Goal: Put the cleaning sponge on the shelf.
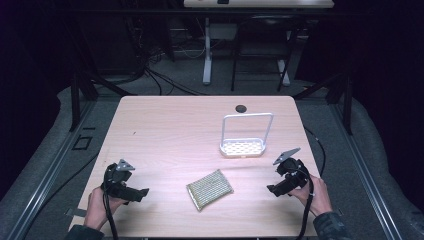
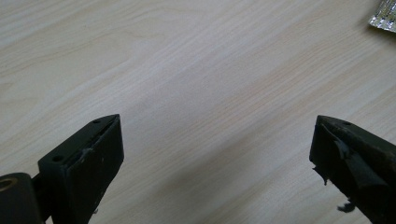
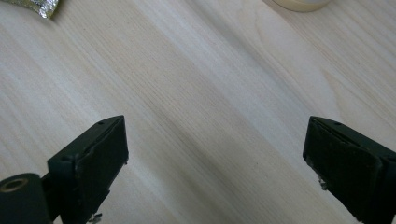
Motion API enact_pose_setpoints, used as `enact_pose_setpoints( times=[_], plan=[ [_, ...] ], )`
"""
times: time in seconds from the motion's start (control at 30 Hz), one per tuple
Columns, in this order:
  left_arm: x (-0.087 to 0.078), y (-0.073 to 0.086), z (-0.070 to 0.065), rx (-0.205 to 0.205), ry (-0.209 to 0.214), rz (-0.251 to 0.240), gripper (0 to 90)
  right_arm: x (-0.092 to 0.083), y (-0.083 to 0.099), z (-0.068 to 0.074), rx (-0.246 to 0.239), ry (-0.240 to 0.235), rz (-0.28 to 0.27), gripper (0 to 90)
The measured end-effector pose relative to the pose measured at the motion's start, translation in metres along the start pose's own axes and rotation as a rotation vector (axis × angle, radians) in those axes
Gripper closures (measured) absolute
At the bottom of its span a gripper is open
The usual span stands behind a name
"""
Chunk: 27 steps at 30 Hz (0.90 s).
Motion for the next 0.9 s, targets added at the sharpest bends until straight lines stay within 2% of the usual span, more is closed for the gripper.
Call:
enact_pose_setpoints(
  times=[0.2, 0.43, 0.53, 0.83, 0.87, 0.9],
  plan=[
    [0.001, -0.002, -0.001, 0.005, 0.012, -0.001, 1.0, 0.0, -0.004, 0.004, -0.028, -0.007, 0.009, 2.1],
    [0.002, -0.003, -0.004, 0.011, 0.015, -0.002, 0.3, -0.003, -0.014, 0.016, -0.067, -0.044, -0.011, 0.0],
    [0.004, -0.003, -0.005, 0.025, 0.006, 0.02, 0.4, -0.003, -0.02, 0.022, -0.101, -0.057, -0.013, 0.0],
    [0.008, -0.004, -0.01, 0.053, 0.024, 0.036, 0.3, -0.003, -0.041, 0.047, -0.205, -0.09, -0.015, 0.0],
    [0.008, -0.004, -0.01, 0.053, 0.024, 0.036, 0.3, -0.003, -0.041, 0.047, -0.205, -0.09, -0.015, 0.0],
    [0.007, -0.003, -0.01, 0.047, 0.031, 0.032, 0.3, -0.003, -0.049, 0.054, -0.227, -0.111, -0.025, 0.0]
  ],
)
Point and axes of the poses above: each handheld gripper's, and its own axes: x roughly forward along the jaws, y roughly out of its underside, z roughly to its left, the point moved 7 cm from there along x, roughly forward along the jaws, and after that the axes turned 13 degrees about z, right-handed, at the moved point
